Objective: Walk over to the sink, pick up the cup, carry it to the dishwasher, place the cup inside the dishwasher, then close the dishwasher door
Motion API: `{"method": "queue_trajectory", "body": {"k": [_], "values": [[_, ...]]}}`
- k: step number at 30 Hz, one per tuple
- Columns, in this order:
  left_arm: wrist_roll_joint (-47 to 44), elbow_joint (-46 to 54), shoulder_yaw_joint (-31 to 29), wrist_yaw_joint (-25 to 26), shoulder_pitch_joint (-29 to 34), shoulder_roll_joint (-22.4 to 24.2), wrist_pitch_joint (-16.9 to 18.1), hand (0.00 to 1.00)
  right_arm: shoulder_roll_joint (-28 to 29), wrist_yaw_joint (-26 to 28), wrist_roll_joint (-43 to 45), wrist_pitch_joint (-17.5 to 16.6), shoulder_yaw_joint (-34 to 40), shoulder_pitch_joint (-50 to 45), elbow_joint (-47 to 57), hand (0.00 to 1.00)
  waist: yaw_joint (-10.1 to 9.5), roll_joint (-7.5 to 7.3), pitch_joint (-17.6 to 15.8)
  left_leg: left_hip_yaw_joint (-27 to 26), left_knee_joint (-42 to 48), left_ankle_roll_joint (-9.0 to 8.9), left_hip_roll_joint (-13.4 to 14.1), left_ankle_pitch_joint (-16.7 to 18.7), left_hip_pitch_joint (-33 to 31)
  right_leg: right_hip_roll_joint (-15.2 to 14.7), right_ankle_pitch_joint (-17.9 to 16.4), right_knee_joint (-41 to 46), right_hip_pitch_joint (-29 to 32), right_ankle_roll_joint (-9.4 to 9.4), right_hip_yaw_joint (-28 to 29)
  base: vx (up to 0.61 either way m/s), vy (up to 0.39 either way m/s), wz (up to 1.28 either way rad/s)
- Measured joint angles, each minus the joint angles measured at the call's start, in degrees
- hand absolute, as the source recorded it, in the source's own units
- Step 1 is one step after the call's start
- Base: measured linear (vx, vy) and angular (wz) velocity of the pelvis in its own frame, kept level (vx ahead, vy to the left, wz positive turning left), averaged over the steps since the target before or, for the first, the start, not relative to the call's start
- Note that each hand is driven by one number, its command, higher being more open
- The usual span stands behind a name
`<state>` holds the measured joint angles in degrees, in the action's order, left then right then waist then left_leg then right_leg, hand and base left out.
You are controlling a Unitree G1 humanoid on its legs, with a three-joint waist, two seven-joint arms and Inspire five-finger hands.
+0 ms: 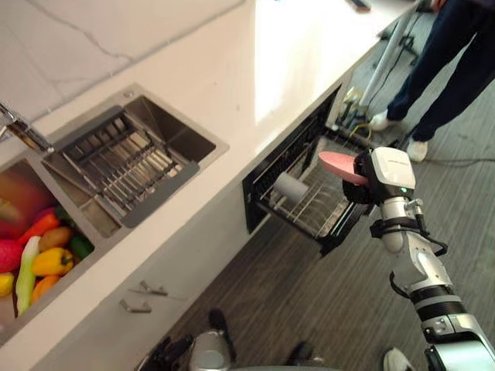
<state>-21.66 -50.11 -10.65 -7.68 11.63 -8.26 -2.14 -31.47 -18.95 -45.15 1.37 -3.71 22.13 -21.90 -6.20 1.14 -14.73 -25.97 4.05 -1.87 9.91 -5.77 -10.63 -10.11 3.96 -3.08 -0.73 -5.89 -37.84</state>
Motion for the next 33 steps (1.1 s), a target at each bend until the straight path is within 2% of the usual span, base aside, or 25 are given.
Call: {"method": "queue_trajectory", "body": {"k": [4, 8, 11, 13, 18, 20, 21, 26, 33], "values": [[-2.4, 2.1, 1.1, -0.8, -2.3, 0.2, 0.4, 1.00, -0.1, -1.1, 0.1, 2.3, 0.2, 5.8, -4.5, 0.00, -0.07, 0.56, -5.2, 0.7, 0.5, 1.32, -0.7, -1.5, -3.7, 0.0, 2.5, -1.0, 3.1, 0.81, 0.0, -0.03, 0.082, 0.04], [-5.1, 5.5, 3.7, -1.1, -4.1, 0.5, 1.0, 1.00, -3.1, -1.2, 1.2, 3.7, -0.9, 16.0, -9.5, 0.00, -0.39, 2.37, -10.3, 2.3, 1.8, 1.55, -1.0, -1.4, -6.9, -0.1, 3.7, -1.2, 5.7, 1.26, 0.4, -0.03, 0.068, -0.03], [-7.1, 6.0, 4.9, -1.1, -4.6, 0.5, 0.7, 1.00, -6.3, -1.6, 3.5, 5.1, -3.3, 20.4, -12.4, 0.00, -1.09, 2.95, -10.7, 2.8, 1.8, 1.63, -1.3, -1.5, -8.6, -0.3, 4.0, -1.1, 7.6, 1.24, 0.6, -0.01, 0.071, -0.01], [-8.3, 6.5, 6.1, -1.3, -4.8, 0.5, 0.5, 1.00, -7.7, -1.7, 5.3, 5.6, -4.4, 22.6, -13.9, 0.00, -1.28, 3.24, -10.8, 5.0, 1.8, 1.62, -1.9, -1.5, -9.7, -0.6, 4.2, -1.1, 8.6, 1.16, 0.7, 0.02, 0.054, 0.01], [-9.0, 6.8, 9.0, -1.6, -7.0, 0.5, 0.0, 1.00, -11.3, -1.6, 8.7, 7.7, -6.9, 27.4, -19.2, 0.00, -2.42, 5.36, -11.9, 8.1, 1.8, 1.63, -3.1, -1.5, -11.6, -1.3, 4.7, -1.1, 10.1, 0.93, 0.5, 0.02, 0.081, 0.04], [-9.5, 6.8, 9.8, -1.6, -7.2, 0.5, 0.0, 1.00, -11.3, -1.2, 10.2, 8.6, -8.5, 29.0, -21.3, 0.00, -2.69, 5.64, -12.0, 8.4, 1.8, 1.63, -3.2, -1.5, -12.0, -1.3, 4.8, -1.1, 10.5, 0.94, 0.5, 0.01, 0.063, 0.04], [-10.5, 6.8, 10.2, -1.6, -7.4, 0.5, 0.0, 1.00, -11.3, -1.1, 10.8, 9.3, -9.1, 29.9, -22.4, 1.00, -2.98, 5.85, -12.1, 8.5, 1.8, 1.63, -3.2, -1.5, -12.4, -1.3, 4.8, -1.1, 10.8, 0.94, 0.5, 0.00, 0.060, 0.03], [-11.1, 6.6, 11.3, -2.2, -8.4, 0.5, -0.2, 1.00, -11.3, -1.0, 14.8, 12.2, -9.2, 32.5, -25.0, 1.00, -3.98, 6.62, -12.5, 8.9, 1.8, 1.63, -3.3, -1.5, -13.3, -1.4, 4.8, -1.1, 11.6, 0.95, 0.3, -0.01, 0.057, 0.03], [-12.2, 5.2, 13.4, -2.4, -10.4, 0.8, -0.2, 1.00, -12.0, -0.6, 19.2, 13.1, -11.6, 36.2, -26.6, 1.00, -4.23, 8.03, -12.9, 10.7, 1.8, 1.62, -3.7, -1.5, -13.9, -1.5, 4.8, -1.0, 12.0, 0.95, 0.2, 0.00, 0.065, 0.02]]}}
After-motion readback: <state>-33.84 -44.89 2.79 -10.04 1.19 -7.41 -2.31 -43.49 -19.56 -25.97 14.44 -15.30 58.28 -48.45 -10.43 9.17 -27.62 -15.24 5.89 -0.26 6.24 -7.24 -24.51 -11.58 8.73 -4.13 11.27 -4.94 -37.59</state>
